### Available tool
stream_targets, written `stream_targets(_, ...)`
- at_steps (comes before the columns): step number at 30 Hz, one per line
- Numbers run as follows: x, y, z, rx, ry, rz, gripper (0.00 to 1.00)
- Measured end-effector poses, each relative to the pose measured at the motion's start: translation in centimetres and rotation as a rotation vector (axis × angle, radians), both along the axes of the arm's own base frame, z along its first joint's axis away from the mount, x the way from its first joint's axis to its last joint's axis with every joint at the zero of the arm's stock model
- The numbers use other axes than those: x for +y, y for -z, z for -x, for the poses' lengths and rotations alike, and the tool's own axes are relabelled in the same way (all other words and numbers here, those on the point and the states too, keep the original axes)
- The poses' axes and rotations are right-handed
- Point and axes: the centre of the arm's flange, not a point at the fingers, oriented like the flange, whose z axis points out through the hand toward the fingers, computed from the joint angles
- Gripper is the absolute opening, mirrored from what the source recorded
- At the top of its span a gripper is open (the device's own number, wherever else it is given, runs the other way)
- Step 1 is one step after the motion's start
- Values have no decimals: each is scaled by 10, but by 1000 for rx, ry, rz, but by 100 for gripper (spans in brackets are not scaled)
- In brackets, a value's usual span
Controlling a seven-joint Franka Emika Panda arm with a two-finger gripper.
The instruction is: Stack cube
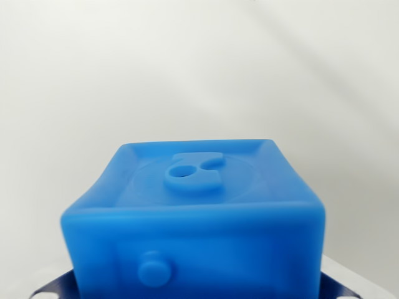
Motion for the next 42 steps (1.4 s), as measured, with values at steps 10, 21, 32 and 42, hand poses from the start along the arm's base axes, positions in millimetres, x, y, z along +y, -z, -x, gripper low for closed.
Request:
stream_targets(10, -10, -11, 14, 0, -34, 0, 0)
stream_targets(21, -20, -22, 28, 1, -68, 0, 0)
stream_targets(32, -31, -33, 44, 0, -105, 0, 0)
stream_targets(42, -41, -43, 57, 0, -136, -1, 0)
